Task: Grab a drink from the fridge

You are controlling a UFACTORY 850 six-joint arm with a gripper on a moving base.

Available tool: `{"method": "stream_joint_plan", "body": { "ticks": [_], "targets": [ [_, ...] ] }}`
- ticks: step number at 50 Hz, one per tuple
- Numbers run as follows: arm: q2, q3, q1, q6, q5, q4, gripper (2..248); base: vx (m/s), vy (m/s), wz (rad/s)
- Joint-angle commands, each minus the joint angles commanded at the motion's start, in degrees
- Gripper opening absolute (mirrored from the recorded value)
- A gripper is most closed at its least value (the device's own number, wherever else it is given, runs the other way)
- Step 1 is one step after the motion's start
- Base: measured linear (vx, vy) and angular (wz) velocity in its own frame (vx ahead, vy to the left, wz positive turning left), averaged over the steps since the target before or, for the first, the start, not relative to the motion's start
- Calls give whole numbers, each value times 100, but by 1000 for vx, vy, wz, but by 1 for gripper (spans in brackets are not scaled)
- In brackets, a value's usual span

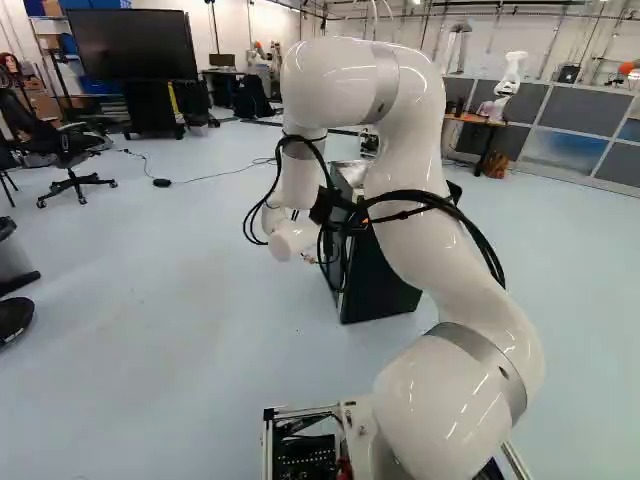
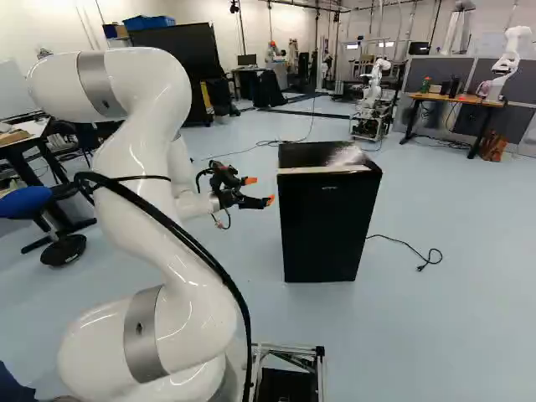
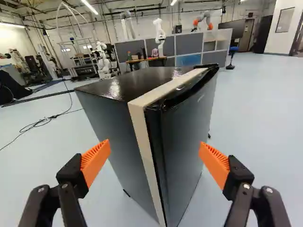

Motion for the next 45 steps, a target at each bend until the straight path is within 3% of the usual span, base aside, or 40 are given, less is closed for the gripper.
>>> {"method": "stream_joint_plan", "body": {
  "ticks": [45],
  "targets": [
    [-246, -453, -404, 0, 0, 350, 247, 0, 0, 0]
  ]
}}
